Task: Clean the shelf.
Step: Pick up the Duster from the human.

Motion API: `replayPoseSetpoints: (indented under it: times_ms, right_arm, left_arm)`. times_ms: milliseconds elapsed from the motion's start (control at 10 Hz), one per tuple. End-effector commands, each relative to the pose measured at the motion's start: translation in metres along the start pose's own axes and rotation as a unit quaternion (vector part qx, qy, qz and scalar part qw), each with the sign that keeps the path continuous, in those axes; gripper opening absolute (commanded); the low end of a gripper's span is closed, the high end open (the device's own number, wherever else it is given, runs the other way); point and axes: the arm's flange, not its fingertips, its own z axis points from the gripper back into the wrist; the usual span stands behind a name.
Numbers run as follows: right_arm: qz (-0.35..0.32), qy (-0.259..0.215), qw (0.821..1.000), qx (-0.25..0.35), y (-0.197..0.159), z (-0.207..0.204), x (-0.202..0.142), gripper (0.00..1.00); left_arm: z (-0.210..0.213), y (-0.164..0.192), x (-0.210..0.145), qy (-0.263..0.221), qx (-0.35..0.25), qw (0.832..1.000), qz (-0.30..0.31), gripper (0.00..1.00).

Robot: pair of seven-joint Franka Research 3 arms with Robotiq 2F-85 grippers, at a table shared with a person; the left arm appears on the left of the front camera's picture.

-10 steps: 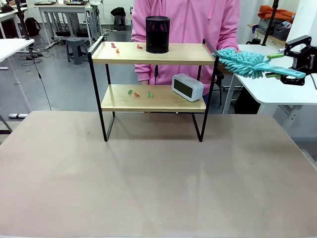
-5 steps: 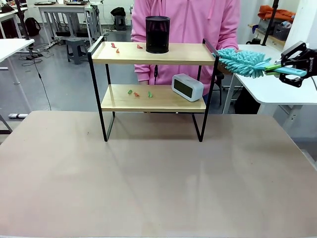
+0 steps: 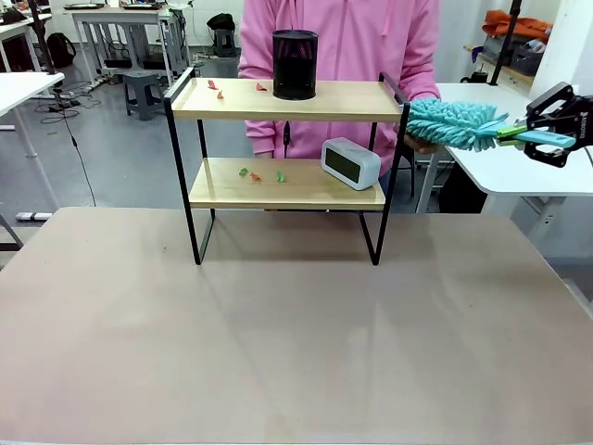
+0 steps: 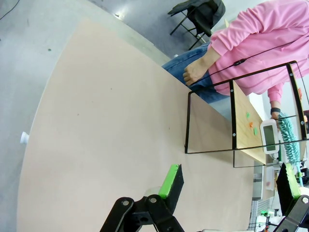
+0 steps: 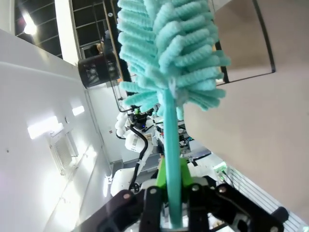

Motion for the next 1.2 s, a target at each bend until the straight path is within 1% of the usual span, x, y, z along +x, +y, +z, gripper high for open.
replayPoseSetpoints:
  times_ms: [0,100,200,400,500,600,700,900,1000,1100]
  right_arm:
    - [0.035,0.002,0.999,-0.03,0.008,-0.001,-0.009,0.0]
    - [0.065,0.007,0.997,-0.046,0.016,0.003,-0.026,0.0]
    - [0.101,0.003,0.992,-0.078,0.024,0.011,-0.053,0.0]
    - [0.188,0.007,0.972,-0.144,0.033,0.044,-0.14,0.0]
    - [0.215,-0.006,0.963,-0.166,0.028,0.063,-0.18,0.0]
    - [0.235,-0.009,0.955,-0.18,0.02,0.079,-0.219,0.0]
    - [0.255,-0.024,0.948,-0.191,0.011,0.091,-0.255,0.0]
    - [0.282,-0.018,0.936,-0.208,-0.01,0.101,-0.31,0.0]
    - [0.28,-0.001,0.937,-0.21,-0.019,0.096,-0.317,0.0]
    - [0.273,0.023,0.937,-0.218,-0.026,0.09,-0.312,0.0]
  left_arm:
    - [0.001,-0.003,0.0,0.0,-0.006,1.0,0.005,1.0]
    - [0.001,-0.003,0.0,0.0,-0.006,1.0,0.005,1.0]
    - [0.001,-0.003,0.0,0.0,-0.006,1.0,0.005,1.0]
    - [0.001,-0.003,0.0,0.0,-0.006,1.0,0.005,1.0]
    - [0.001,-0.003,0.0,0.0,-0.006,1.0,0.005,1.0]
    - [0.001,-0.003,0.0,0.0,-0.006,1.0,0.005,1.0]
    - [0.001,-0.003,0.0,0.0,-0.006,1.0,0.005,1.0]
    - [0.001,-0.003,0.0,0.0,-0.006,1.0,0.005,1.0]
    - [0.001,-0.003,0.0,0.0,-0.006,1.0,0.005,1.0]
    - [0.001,-0.003,0.0,0.0,-0.006,1.0,0.005,1.0]
